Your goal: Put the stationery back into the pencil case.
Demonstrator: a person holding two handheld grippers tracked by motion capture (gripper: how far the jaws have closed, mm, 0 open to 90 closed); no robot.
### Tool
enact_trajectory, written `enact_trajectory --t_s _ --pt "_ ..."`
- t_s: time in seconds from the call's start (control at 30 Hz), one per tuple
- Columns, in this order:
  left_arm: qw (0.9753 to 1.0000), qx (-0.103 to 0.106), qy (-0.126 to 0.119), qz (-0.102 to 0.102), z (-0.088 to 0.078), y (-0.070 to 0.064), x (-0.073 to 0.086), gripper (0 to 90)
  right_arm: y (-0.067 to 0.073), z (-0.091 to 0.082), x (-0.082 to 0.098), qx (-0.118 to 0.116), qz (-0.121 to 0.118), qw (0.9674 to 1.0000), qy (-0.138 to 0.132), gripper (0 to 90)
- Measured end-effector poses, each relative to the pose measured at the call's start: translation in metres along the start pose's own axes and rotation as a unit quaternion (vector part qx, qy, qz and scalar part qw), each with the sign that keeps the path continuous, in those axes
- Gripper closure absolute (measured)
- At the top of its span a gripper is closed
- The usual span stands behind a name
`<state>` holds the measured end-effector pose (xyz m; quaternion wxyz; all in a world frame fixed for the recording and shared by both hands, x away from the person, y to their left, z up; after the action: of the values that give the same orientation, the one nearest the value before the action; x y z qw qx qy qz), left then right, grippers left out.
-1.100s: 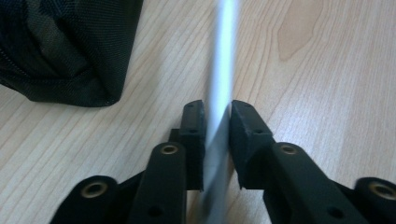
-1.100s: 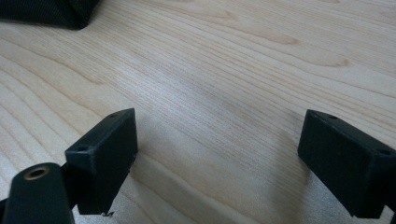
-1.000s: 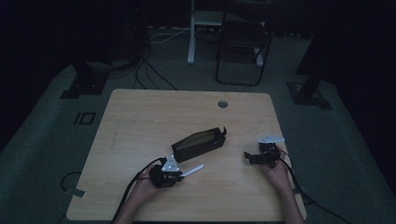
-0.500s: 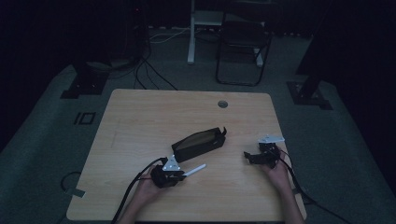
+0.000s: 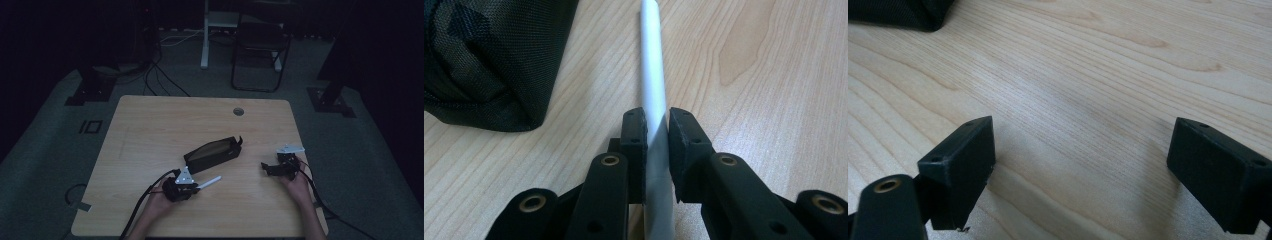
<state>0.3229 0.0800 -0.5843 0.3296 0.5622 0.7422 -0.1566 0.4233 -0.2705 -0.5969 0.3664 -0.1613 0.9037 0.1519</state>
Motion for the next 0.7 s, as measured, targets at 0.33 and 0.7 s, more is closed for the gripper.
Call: enact_trajectory --t_s 0.33,0.7 --pt "0.9999 -0.006 -0.012 0.002 -0.007 0.0 -0.005 78.5 0.0 0.0 0.0 0.0 0.0 1.0 0.0 12.0" --pt "0.9996 -0.012 -0.022 0.008 -0.016 -0.001 -0.011 78.5 0.0 0.0 0.0 0.0 0.0 1.0 0.0 11.9"
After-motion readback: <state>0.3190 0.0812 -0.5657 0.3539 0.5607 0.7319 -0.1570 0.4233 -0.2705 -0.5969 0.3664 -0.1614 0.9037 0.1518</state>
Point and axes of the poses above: each handheld gripper's, and its own axes: z roughly forward along the jaws, x roughly out of its underside, y roughly to its left, the point moved 6 cm from there along z, roughly forward along the jaws, and after that the axes turned 12 degrees about z, right-handed, at the moved point
